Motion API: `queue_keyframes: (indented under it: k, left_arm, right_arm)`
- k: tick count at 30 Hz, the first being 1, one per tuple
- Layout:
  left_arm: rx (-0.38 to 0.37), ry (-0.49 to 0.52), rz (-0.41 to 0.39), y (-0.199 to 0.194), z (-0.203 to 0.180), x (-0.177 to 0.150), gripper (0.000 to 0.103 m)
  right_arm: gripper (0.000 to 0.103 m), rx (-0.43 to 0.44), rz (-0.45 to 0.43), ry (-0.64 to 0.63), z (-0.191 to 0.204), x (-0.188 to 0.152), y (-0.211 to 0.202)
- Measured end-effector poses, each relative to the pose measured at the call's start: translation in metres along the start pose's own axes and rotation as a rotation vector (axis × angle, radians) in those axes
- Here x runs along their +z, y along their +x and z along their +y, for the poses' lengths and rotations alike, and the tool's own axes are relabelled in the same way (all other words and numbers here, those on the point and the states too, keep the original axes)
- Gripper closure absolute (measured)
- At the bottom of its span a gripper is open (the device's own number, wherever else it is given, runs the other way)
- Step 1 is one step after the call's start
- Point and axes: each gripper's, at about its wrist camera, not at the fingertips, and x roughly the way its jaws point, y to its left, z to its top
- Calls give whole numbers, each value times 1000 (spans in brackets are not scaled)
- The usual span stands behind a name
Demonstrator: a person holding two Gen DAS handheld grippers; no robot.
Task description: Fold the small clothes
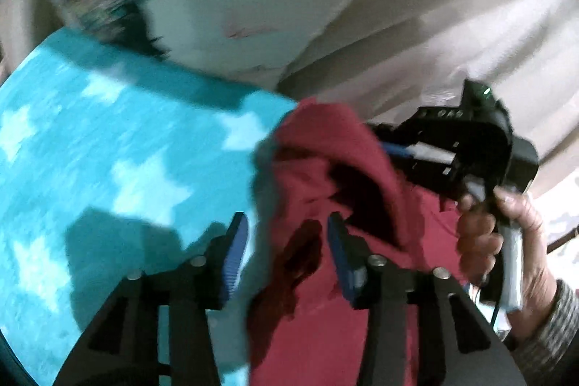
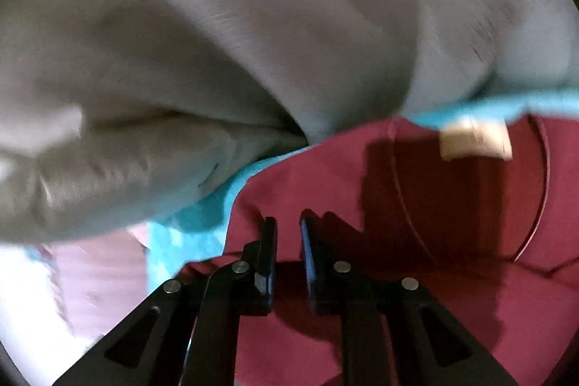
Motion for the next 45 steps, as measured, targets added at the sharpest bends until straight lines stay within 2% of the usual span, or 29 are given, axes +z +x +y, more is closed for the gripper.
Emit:
queue_keyframes:
  k: [1,3,4,5,6,9,11,12,13,14,15,16,19,21,24,26,30,32,34,36,39,41,45]
  left_arm:
    - [9,24,-6,6,-8,4,43]
    - [40,67,-4,21,-21,13,43]
    - [54,81,15,30,-25,16,49]
    - [65,89,40,37,-25,18,63]
    - [85,96,77,44,-24,19,89]
    - [82,72,84,37,-12,18,89]
    - [103,111,59,20,-11,15,89]
    - [123,143,34,8,-11,10,88]
    - [158,169,4,-3,-8,4,79]
    - [198,183,-26,-14,-5,-3,72]
    - [243,181,-55,-25,1,-8,58]
    - [287,153,-91,-37,12,-14,51]
    - [377,45,-154,-55,46,-24,49]
    - [458,-12,-165,-62,67,-28,49]
    - [544,-58,-200,-73,91,-43,49]
    - [620,-66,-209,-71,102,-50,49]
    - [681,-137,-189,-72,132,-61,49]
    - [682,-165,-177,-74,136,-64,49]
    - [709,-168,-195,-79,132,-66,49]
    - [738,-155,-207,-82,119,-72,42]
    - [746,-132,-205,-84,102,-80,41]
    - [743,-106,-196,-88,87,-84,41]
    - [715,-65,-215,-106,64,-91,41]
  right_arm:
    - [81,9,-2,37,-7,-1,-3]
    - [77,4,-35,46,-11,-5,-15]
    - [76,-4,-46,29,-10,-9,-22]
    - [74,-14,-50,-6,-7,-14,-33]
    - [69,-22,-52,-37,-5,-22,-41]
    - [64,-84,-84,-142,-4,-55,-81]
    - [59,-216,-159,-202,-14,-90,-120]
    - [52,-318,-207,-218,-25,-108,-141]
    - [47,-405,-245,-218,-37,-122,-156]
    - [45,-497,-284,-200,-53,-137,-171]
    - [45,-600,-320,-154,-82,-155,-191]
    - [45,-650,-331,-123,-101,-164,-201]
    - [45,-788,-353,28,-182,-188,-238]
    - [45,-826,-394,134,-221,-199,-257]
    - [45,-905,-466,195,-257,-207,-278]
    - [45,-921,-491,202,-272,-206,-287]
    - [45,-898,-526,147,-295,-200,-304]
    - [44,-875,-527,119,-304,-191,-297]
    - [35,-860,-538,81,-300,-189,-296]
    - [26,-850,-555,43,-303,-188,-294]
    - [14,-846,-573,0,-298,-193,-289]
    - [0,-821,-553,-11,-299,-191,-288]
    - [0,-836,-538,-18,-293,-195,-283]
